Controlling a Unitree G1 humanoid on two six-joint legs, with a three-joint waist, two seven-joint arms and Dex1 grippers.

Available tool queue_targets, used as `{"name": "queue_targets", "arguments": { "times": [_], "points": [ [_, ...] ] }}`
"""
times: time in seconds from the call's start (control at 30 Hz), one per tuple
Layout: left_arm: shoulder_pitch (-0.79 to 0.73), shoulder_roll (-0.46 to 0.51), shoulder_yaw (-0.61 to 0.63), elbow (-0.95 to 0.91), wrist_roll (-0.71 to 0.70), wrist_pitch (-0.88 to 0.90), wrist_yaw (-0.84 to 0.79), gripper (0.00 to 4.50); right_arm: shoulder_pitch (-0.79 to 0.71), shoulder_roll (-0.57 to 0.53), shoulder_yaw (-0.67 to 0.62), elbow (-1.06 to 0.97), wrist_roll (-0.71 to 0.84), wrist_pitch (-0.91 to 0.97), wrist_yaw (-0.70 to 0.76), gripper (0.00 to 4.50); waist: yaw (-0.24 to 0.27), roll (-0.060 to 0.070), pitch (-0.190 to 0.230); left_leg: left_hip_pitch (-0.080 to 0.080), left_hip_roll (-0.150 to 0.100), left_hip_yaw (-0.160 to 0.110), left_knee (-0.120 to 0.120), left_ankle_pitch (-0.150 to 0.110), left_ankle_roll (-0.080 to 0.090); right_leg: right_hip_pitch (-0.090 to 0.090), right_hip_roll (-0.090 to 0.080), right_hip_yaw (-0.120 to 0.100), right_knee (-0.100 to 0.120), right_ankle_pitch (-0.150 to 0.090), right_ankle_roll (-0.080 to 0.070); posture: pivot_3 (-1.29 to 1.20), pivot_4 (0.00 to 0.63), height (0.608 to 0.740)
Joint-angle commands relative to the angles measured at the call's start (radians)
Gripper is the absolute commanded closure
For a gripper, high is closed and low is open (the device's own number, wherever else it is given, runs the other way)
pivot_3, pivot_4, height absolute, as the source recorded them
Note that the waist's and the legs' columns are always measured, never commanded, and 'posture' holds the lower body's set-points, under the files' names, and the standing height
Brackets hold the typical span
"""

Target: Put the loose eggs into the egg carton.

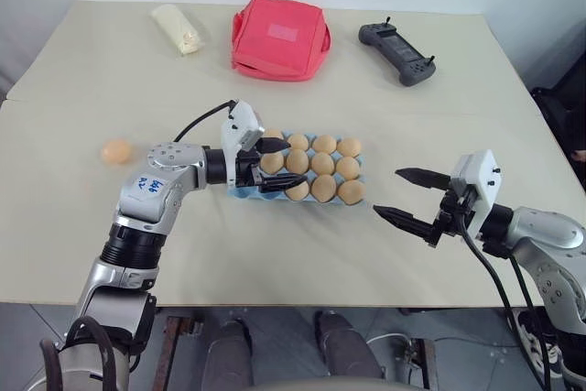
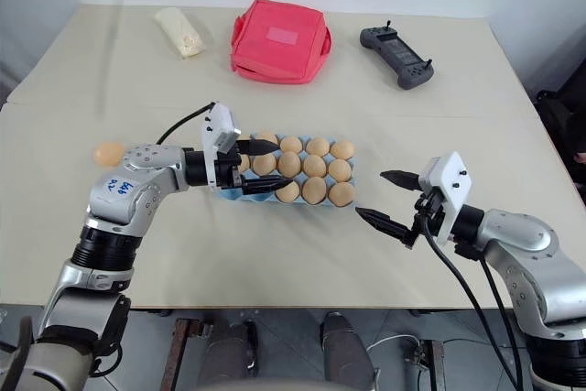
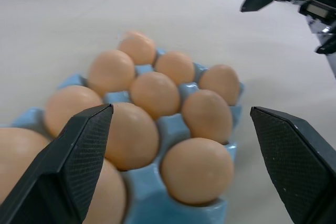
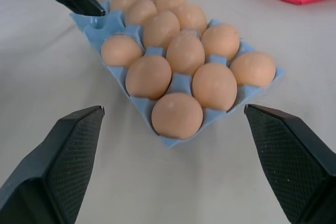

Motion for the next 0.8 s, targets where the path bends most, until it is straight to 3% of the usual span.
{"name": "queue_targets", "arguments": {
  "times": [0.03,0.3,0.4,0.63,0.8],
  "points": [
    [0.039,0.057,0.103,-0.091,-0.031,0.035,0.043,0.05,-0.013,-0.004,-0.011,0.0,0.009,-0.021,0.019,0.0,-0.002,0.0,0.0,0.0,0.0,0.0,0.0,0.0,0.0,0.0,0.0,0.0,0.0,0.0,0.0,0.0,0.15,0.74],
    [0.278,0.233,0.37,-0.259,-0.071,0.118,0.128,0.05,-0.051,-0.007,0.016,0.042,-0.002,-0.027,0.071,0.0,-0.003,0.0,0.0,0.0,0.001,0.0,-0.001,0.0,0.0,-0.001,0.0,0.0,0.0,0.0,-0.001,0.0,0.15,0.74],
    [0.438,0.267,0.482,-0.314,-0.076,0.118,0.135,0.05,-0.085,-0.006,0.043,0.075,-0.013,-0.035,0.097,0.0,-0.005,0.0,0.0,0.0,0.001,0.0,0.0,0.0,0.0,0.0,0.0,0.0,0.0,0.0,-0.001,0.0,0.15,0.74],
    [0.71,0.228,0.719,-0.402,-0.099,0.097,0.199,0.05,-0.168,-0.004,0.092,0.156,-0.032,-0.054,0.156,0.0,-0.007,0.0,0.0,0.001,0.001,0.001,-0.001,0.0,0.0,-0.001,-0.001,0.0,0.0,-0.006,-0.012,0.0,0.15,0.74],
    [0.792,0.215,0.795,-0.411,-0.108,0.075,0.225,0.05,-0.216,0.001,0.121,0.203,-0.045,-0.064,0.187,0.0,-0.006,0.0,0.0,0.001,0.001,0.001,-0.001,0.0,0.0,-0.001,-0.001,0.0,0.0,-0.008,-0.016,0.0,0.15,0.74]
  ]
}}
